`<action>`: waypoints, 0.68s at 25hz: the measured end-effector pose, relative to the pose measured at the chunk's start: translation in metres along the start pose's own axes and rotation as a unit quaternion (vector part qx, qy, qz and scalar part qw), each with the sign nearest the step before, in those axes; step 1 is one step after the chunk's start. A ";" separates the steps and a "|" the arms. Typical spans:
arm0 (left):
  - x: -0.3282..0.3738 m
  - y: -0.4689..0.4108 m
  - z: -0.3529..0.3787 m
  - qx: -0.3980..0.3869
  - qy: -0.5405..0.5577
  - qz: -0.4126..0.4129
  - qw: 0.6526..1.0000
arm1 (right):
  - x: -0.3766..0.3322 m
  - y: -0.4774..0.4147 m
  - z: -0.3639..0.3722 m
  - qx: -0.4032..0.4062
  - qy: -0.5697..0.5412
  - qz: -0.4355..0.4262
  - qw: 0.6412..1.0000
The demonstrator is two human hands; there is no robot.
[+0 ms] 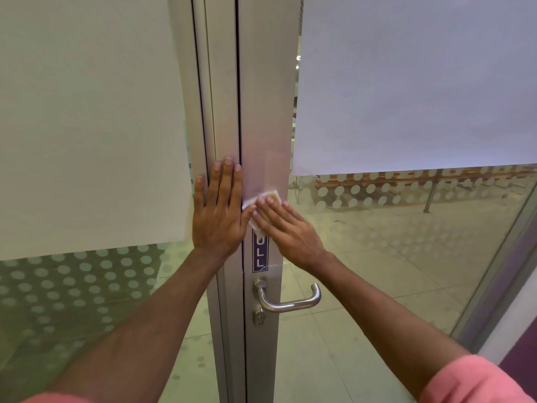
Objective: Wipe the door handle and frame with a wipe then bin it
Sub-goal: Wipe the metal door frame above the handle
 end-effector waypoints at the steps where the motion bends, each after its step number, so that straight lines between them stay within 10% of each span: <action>1: 0.000 0.000 0.000 0.001 -0.004 0.001 1.000 | -0.004 0.012 0.006 -0.025 -0.001 -0.022 0.999; 11: 0.001 0.000 0.001 0.003 -0.012 0.006 1.000 | -0.022 0.065 0.025 -0.152 0.029 -0.257 0.954; 17: 0.001 0.000 0.002 0.002 -0.012 0.004 1.000 | 0.032 -0.011 -0.007 -0.045 0.053 -0.117 0.991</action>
Point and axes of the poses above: each hand's wrist, its own y-axis away from the middle knuckle, its own z-axis out of the palm, x = y × z, the point moved 5 cm from there along -y, towards the middle knuckle, and after that the axes turned 11 degrees about y, right-handed, at the moved point
